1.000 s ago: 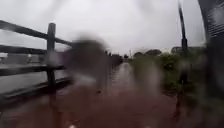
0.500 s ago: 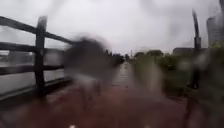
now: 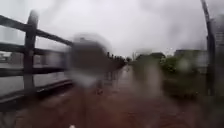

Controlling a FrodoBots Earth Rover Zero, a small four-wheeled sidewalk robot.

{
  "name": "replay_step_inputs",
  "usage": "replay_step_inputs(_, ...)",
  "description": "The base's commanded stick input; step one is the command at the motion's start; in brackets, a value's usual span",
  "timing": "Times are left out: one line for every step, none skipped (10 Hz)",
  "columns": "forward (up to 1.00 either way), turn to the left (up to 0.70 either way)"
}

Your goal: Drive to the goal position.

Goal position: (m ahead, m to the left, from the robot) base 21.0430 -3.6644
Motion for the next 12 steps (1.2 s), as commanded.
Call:
replay_step_inputs(1.00,0.00)
replay_step_inputs(1.00,-0.02)
replay_step_inputs(1.00,-0.19)
replay_step_inputs(1.00,-0.35)
replay_step_inputs(1.00,-0.40)
replay_step_inputs(0.66,-0.31)
replay_step_inputs(0.00,-0.05)
replay_step_inputs(-0.39,0.00)
replay_step_inputs(-0.91,0.00)
replay_step_inputs(-1.00,0.00)
replay_step_inputs(-0.43,0.00)
replay_step_inputs(0.00,0.00)
